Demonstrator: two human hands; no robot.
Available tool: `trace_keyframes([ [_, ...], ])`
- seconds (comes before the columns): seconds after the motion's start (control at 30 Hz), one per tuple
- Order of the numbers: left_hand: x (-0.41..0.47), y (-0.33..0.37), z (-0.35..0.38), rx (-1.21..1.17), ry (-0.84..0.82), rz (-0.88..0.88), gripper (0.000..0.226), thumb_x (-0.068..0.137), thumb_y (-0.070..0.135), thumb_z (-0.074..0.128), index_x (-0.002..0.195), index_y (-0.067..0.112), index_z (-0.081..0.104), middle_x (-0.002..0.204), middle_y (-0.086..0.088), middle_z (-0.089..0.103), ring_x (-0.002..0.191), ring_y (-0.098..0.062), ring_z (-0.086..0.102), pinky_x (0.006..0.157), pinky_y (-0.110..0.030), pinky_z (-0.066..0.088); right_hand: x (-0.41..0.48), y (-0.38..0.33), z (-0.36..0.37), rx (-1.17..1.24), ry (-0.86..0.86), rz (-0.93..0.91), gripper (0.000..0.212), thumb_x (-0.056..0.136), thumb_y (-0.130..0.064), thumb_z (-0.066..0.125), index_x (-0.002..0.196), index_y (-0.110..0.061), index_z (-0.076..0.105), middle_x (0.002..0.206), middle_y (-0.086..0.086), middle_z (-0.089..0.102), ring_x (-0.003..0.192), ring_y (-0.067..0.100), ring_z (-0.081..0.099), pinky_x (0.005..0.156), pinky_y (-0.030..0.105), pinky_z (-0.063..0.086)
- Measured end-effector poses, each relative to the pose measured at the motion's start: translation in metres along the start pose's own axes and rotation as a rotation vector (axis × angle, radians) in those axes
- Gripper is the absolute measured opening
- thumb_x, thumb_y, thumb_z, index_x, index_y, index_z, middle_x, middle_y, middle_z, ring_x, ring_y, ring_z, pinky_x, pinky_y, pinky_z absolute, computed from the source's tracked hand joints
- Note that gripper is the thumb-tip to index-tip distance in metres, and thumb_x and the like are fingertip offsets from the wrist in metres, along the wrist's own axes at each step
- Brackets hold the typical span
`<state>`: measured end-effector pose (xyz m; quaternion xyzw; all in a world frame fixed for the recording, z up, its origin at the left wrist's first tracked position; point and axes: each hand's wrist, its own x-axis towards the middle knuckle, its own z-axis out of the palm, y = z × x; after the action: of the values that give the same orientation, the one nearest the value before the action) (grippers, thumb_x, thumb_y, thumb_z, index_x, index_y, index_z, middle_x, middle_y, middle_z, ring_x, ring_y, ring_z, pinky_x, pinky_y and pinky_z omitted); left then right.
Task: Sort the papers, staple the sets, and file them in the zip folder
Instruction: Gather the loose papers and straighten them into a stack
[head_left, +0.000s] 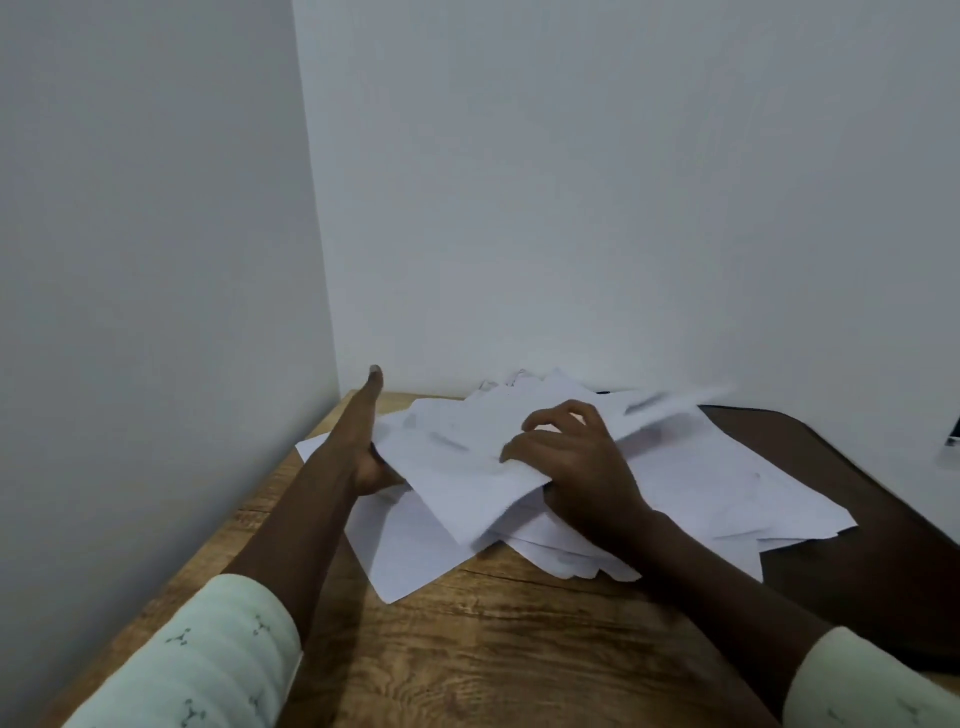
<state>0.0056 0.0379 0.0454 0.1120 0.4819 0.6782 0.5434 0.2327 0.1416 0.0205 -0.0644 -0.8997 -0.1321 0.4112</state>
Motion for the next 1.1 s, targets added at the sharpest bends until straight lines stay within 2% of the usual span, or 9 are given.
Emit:
trace_keyframes([
  [0.13,-0.004,-0.005,-0.007,0.244,0.095,0.048,0.055,0.081,0.025,0.079,0.123,0.001,0.054,0.085,-0.02,0.073,0.071,-0.03,0.074,0.083,-0.048,0.059,-0.027,0.007,-0.012,0.076,0.061,-0.069,0.022,0.078,0.006,0.067,0.08,-0.015,0.067,0.088,-0.005,0.066,0.101,0.019,0.058,0.092,0.042,0.042],
  [0.3,0.003,-0.011,-0.003,0.569,0.049,-0.085,0.067,0.073,0.039,0.083,0.126,0.005,0.059,0.092,-0.011,0.066,0.065,-0.021,0.063,0.054,-0.029,0.056,-0.058,0.011,-0.024,0.176,-0.152,-0.161,0.009,0.095,-0.014,0.051,0.09,-0.02,0.056,0.091,-0.003,0.06,0.106,0.018,0.058,0.109,0.04,0.034],
  [0.5,0.01,-0.03,0.026,0.77,-0.036,-0.1,0.047,0.078,-0.002,0.078,0.123,0.002,0.064,0.119,-0.019,0.069,0.112,-0.037,0.064,0.1,-0.053,0.049,-0.06,0.037,-0.047,-0.017,-0.649,0.524,0.071,0.078,-0.036,0.058,0.144,-0.038,0.032,0.159,-0.004,0.018,0.148,0.023,0.015,0.118,0.043,0.015],
  [0.6,0.013,-0.031,0.025,0.667,-0.069,-0.074,0.044,0.08,-0.009,0.07,0.123,0.0,0.064,0.118,-0.021,0.069,0.107,-0.037,0.066,0.091,-0.049,0.054,-0.054,0.056,-0.057,0.193,-0.428,0.935,0.063,0.083,-0.025,0.058,0.143,-0.017,0.039,0.145,0.01,0.042,0.128,0.028,0.048,0.104,0.032,0.034],
  [0.7,0.016,-0.034,0.023,0.466,-0.15,-0.043,0.047,0.079,-0.012,0.066,0.124,0.0,0.062,0.12,-0.021,0.069,0.108,-0.036,0.067,0.084,-0.044,0.059,-0.047,0.063,-0.055,0.714,-0.197,1.385,0.056,0.09,-0.057,0.057,0.128,-0.015,0.052,0.101,0.001,0.059,0.085,0.019,0.062,0.095,0.035,0.048],
  [0.8,0.019,-0.032,0.029,0.413,-0.193,0.08,0.036,0.085,-0.01,0.063,0.117,0.007,0.063,0.128,-0.02,0.064,0.107,-0.033,0.065,0.09,-0.043,0.057,-0.039,0.061,-0.049,0.733,-0.184,1.417,0.085,0.073,-0.081,0.055,0.135,-0.023,0.044,0.124,-0.001,0.051,0.116,0.023,0.054,0.101,0.038,0.04],
  [0.9,0.018,-0.028,0.026,0.276,-0.32,0.104,0.05,0.083,-0.011,0.065,0.129,0.007,0.058,0.127,-0.017,0.065,0.114,-0.034,0.064,0.088,-0.042,0.058,-0.031,0.066,-0.047,0.726,-0.076,1.413,0.107,0.072,-0.065,0.071,0.152,-0.01,0.026,0.147,0.003,0.042,0.135,0.025,0.045,0.108,0.038,0.039],
  [1.0,0.014,-0.026,0.023,0.363,-0.494,0.097,0.06,0.084,-0.012,0.063,0.138,0.009,0.051,0.135,-0.018,0.061,0.123,-0.036,0.059,0.095,-0.048,0.054,-0.018,0.069,-0.053,1.265,-0.108,1.444,0.058,0.083,-0.031,0.076,0.129,-0.001,0.059,0.121,0.01,0.069,0.108,0.026,0.068,0.094,0.039,0.053],
  [1.1,0.003,-0.02,0.038,0.436,-0.521,0.134,0.052,0.086,-0.004,0.065,0.135,0.01,0.054,0.131,-0.016,0.064,0.118,-0.033,0.063,0.094,-0.045,0.055,-0.011,0.073,-0.046,1.285,-0.067,1.361,0.04,0.087,-0.001,0.068,0.126,-0.001,0.061,0.119,0.017,0.069,0.106,0.033,0.068,0.096,0.047,0.052],
])
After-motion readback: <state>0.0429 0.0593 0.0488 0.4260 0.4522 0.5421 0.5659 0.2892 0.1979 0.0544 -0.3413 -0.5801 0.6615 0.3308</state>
